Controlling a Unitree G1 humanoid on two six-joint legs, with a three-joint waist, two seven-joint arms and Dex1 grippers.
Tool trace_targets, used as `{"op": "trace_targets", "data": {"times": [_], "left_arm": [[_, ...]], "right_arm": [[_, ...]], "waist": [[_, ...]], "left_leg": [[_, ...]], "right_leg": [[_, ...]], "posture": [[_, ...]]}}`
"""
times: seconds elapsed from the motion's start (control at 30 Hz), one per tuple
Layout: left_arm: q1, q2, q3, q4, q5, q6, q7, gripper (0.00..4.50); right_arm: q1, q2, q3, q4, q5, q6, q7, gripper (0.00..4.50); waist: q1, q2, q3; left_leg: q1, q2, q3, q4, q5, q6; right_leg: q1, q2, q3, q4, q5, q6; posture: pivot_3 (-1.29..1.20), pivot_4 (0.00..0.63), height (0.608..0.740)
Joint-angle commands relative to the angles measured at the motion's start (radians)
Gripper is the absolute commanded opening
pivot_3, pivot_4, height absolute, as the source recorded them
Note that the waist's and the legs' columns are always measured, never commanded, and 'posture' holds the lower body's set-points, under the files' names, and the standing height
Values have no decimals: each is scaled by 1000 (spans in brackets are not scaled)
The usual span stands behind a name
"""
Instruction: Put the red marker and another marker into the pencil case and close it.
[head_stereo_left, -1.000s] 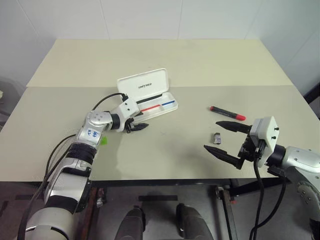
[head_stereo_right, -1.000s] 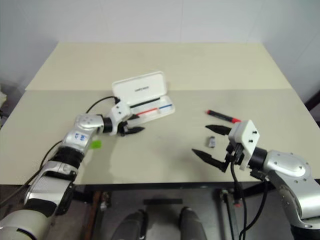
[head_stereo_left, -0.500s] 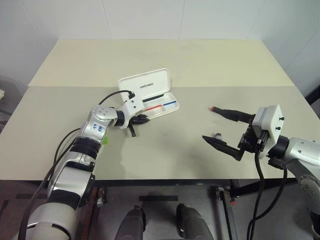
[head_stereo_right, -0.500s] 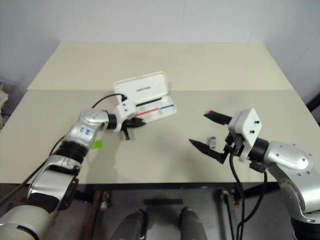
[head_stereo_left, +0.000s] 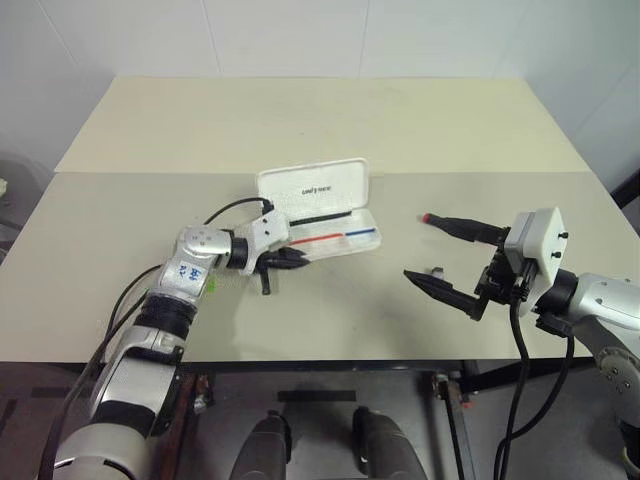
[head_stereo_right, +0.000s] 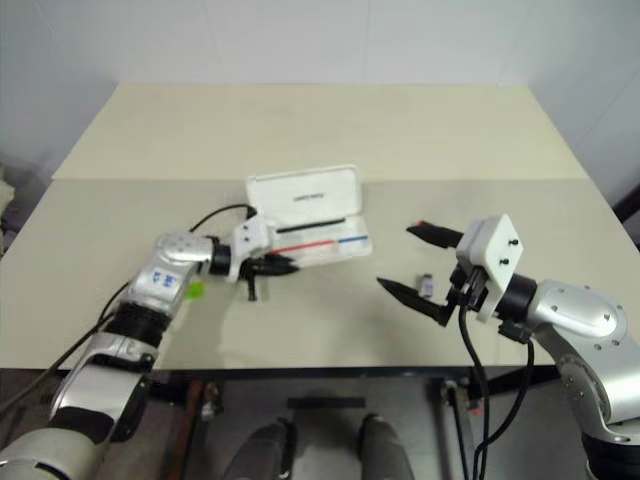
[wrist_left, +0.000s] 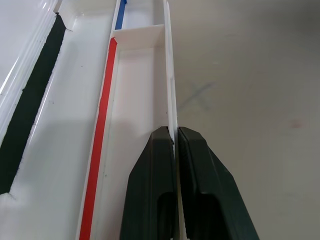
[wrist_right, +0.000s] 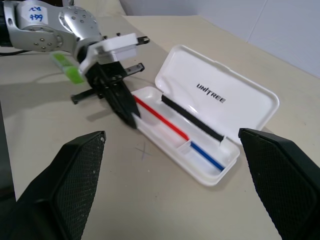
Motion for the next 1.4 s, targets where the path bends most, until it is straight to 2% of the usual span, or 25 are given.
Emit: {"op": "trace_targets", "data": {"times": [0.03, 0.2, 0.47, 0.6, 0.9, 1.17, 1.23, 1.4], "left_arm": [[43, 40, -15, -116, -23, -8, -62, 29], [92, 71, -29, -207, -21, 7, -82, 29], [122, 40, -47, -267, -3, 50, -20, 29], [117, 31, -60, -256, 2, 46, -6, 1090], [151, 30, -36, -306, -75, 43, -32, 4148], [188, 30, 30, -344, -185, 39, -64, 4148], [196, 31, 52, -357, -213, 44, -65, 4148], [200, 46, 128, -417, -336, 92, -91, 4148]], "right_arm": [[4, 6, -8, -5, 10, -22, 8, 4500], [5, 14, 1, 3, 7, -29, 10, 4500], [11, 36, 19, 2, -1, -41, 3, 4500], [4, 39, 25, 3, -1, -40, 0, 4500], [-9, 45, 40, 19, -7, -45, 7, 4500], [-31, 11, 22, 88, -9, -56, 67, 4500], [-62, -17, 28, 143, -50, -69, 81, 4500], [-264, -103, 90, 400, -175, -39, 80, 4500]], "waist": [[-1, 0, 0], [-2, 0, 0], [-1, 0, 0], [-1, 0, 0], [-2, 0, 0], [-3, 0, 0], [-3, 0, 0], [-7, 0, 0]], "left_leg": [[0, 0, 0, 0, 0, 0], [1, 0, 0, 0, 0, 0], [1, 0, 0, 1, 0, 0], [1, 0, 0, 2, 0, 0], [1, 0, 0, 2, 0, 0], [1, 0, 0, 2, 0, 0], [1, 0, 0, 2, 0, 0], [2, 1, 2, 3, 0, 0]], "right_leg": [[0, 0, 0, 0, 0, 0], [0, 0, 0, 2, 0, 0], [0, 0, 0, 2, 0, 0], [0, 0, 0, 2, 0, 0], [0, 0, 1, 3, 0, 0], [0, 0, 1, 3, 0, 0], [0, 0, 1, 3, 0, 0], [0, 0, 1, 3, 0, -1]], "posture": [[0, 150, 740], [0, 150, 740], [0, 150, 740], [0, 150, 740], [0, 150, 740], [0, 150, 740], [0, 150, 740], [0, 150, 740]]}}
